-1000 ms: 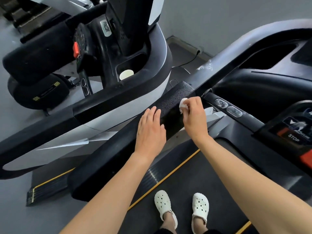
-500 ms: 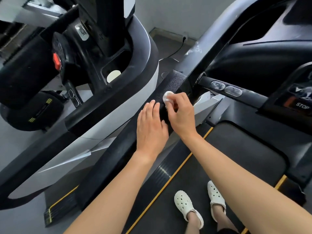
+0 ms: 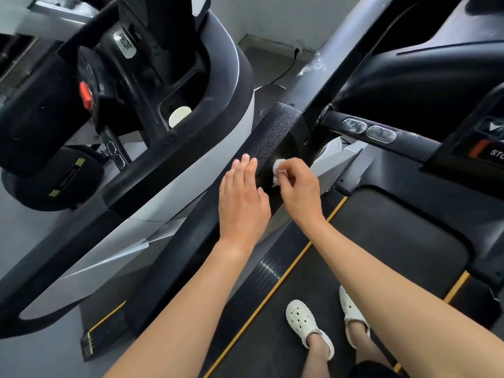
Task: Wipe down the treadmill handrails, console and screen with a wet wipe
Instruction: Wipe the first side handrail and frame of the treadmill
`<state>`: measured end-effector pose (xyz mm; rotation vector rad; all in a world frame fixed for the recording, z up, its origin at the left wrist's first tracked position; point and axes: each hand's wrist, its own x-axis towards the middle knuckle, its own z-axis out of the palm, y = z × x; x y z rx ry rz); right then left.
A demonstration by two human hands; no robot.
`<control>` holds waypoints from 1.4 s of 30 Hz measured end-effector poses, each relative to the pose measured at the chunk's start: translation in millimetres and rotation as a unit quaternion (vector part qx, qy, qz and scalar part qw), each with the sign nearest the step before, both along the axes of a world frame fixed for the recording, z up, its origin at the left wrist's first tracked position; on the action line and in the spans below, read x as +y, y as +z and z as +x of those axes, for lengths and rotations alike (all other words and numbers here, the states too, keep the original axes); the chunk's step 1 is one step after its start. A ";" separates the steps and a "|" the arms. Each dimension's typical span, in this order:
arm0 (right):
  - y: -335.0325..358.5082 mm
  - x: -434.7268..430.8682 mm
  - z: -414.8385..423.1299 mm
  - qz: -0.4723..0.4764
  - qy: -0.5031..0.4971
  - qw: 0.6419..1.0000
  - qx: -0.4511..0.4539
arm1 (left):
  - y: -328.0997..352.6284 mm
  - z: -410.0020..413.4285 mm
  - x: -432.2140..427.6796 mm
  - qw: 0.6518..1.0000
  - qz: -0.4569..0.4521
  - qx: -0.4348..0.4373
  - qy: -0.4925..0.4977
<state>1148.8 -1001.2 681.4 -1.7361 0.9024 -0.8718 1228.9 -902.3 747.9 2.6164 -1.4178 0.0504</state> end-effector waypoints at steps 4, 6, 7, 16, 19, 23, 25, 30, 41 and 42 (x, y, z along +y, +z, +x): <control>-14.3 -4.4 -5.2 0.108 -0.063 0.991 0.055 | -2.6 -7.2 -0.3 1.000 -0.007 -0.006 0.006; -4.1 -5.7 1.2 0.082 -0.074 0.994 0.013 | -3.9 -9.7 -1.4 1.000 -0.004 -0.010 0.012; 3.1 -5.9 5.3 0.062 -0.074 0.995 -0.018 | -4.4 -10.7 -2.4 1.000 -0.003 -0.010 0.017; -20.9 -19.3 -0.5 0.105 -0.094 0.989 0.033 | -4.5 -19.1 -12.3 0.999 -0.015 -0.004 0.029; -22.6 -26.2 -4.5 0.147 -0.102 0.983 0.049 | -6.1 -20.1 -14.9 1.000 -0.015 -0.008 0.023; 18.6 -39.0 9.8 0.077 -0.116 0.988 -0.066 | -4.3 -20.6 -24.1 1.000 -0.020 -0.015 0.004; 29.6 -47.7 15.7 0.057 -0.123 0.987 -0.081 | -0.6 -21.5 -30.7 1.000 -0.022 -0.014 0.002; 7.4 -57.4 7.9 0.133 -0.131 0.982 -0.040 | 4.3 -18.5 -44.6 1.000 0.005 -0.024 -0.015; 22.2 -60.5 17.8 0.079 -0.140 0.983 -0.092 | 0.4 -20.9 -48.9 0.998 0.017 -0.055 -0.005; 14.6 -61.7 16.7 0.091 -0.152 0.981 -0.082 | -0.3 -22.1 -49.6 0.998 0.017 -0.055 -0.001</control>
